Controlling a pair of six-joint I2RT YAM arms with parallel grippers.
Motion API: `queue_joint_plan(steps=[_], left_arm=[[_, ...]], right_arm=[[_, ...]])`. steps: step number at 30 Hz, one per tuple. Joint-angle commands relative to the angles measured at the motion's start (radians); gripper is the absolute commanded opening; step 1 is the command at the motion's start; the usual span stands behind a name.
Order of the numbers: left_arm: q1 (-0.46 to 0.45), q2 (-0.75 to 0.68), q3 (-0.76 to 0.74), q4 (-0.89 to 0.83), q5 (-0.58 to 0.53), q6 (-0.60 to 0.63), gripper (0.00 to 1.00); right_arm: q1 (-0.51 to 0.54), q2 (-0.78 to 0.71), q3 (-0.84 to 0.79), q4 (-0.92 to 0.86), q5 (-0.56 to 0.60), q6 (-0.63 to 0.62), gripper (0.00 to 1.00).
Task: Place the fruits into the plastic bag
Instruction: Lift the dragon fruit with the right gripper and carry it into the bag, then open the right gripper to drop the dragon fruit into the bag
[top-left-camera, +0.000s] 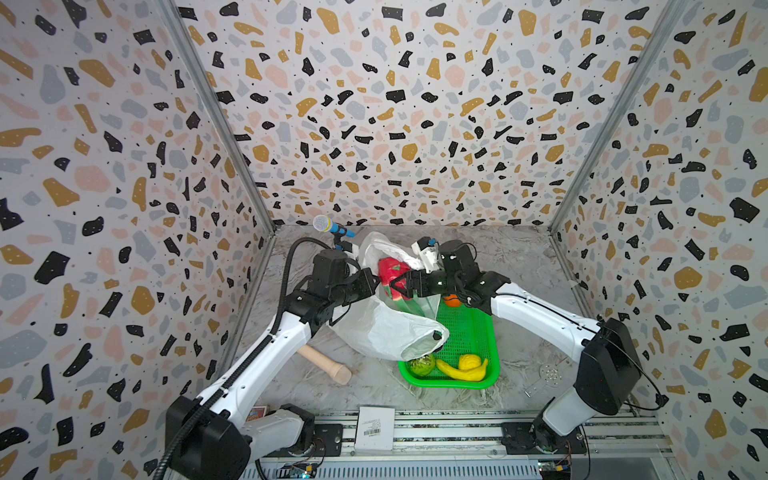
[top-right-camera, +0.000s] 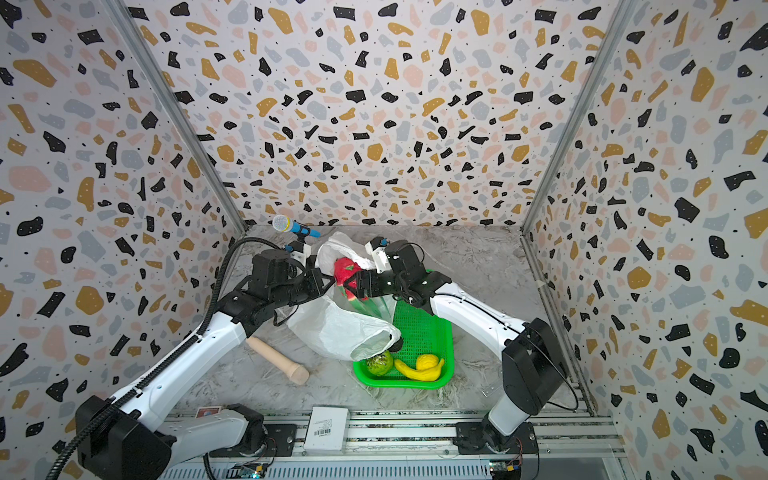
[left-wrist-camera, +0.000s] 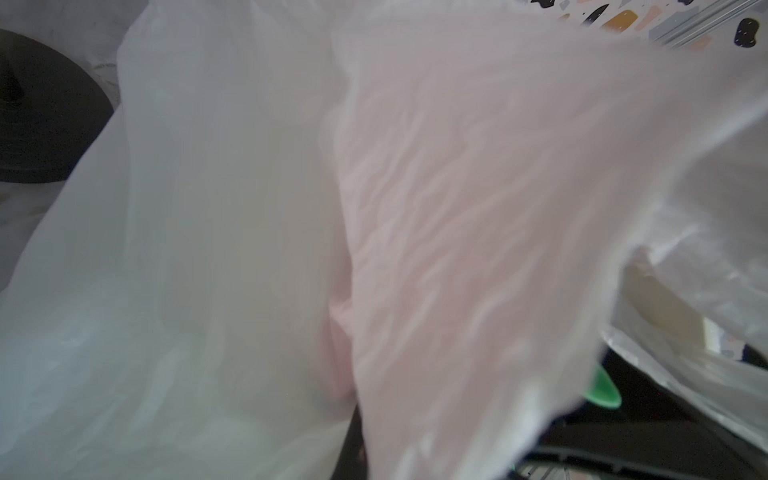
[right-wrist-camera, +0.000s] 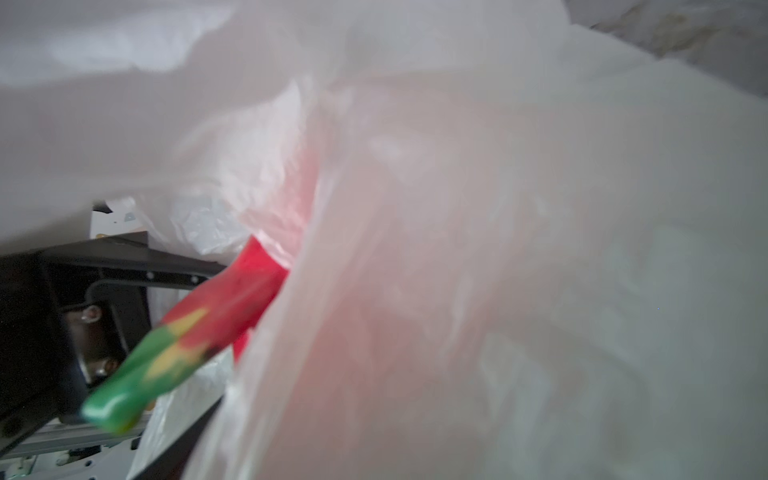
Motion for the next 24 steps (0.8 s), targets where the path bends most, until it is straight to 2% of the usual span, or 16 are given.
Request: queue_joint_plan(steps=[1,6,10,15,16,17,24], left_arm=[[0.004,-0.014,-0.003,0.101,0.078,-0.045,0.00],[0.003,-0.020,0.058,0.056,0.064,-0.037,0.00],[0.006,-0.023,0.084,0.033,0.078,-0.037,0.00],[0.006,-0.026,0.063,0.047,0.092,-0.052,0.00],[0.006,-0.025,0.059,0.045,0.088,-0.050,0.00],[0.006,-0.025,0.055,0.043,0.083,-0.047,0.00],[0.007,-0.020,0.048,0.026,0.065,-0.026,0.00]], right_arm=[[0.039,-0.043,-0.019,0.199,0.001,0.167,0.58],[0.070,-0.053,-0.086,0.243,0.116,0.262,0.60],[0.081,-0.020,-0.096,0.256,0.107,0.294,0.64],[0.110,0.020,-0.051,0.203,0.108,0.252,0.86],[0.111,0.022,-0.046,0.192,0.112,0.245,0.96],[0.112,0.020,-0.041,0.181,0.118,0.241,0.99],[0.109,-0.006,-0.030,0.102,0.181,0.192,0.99]])
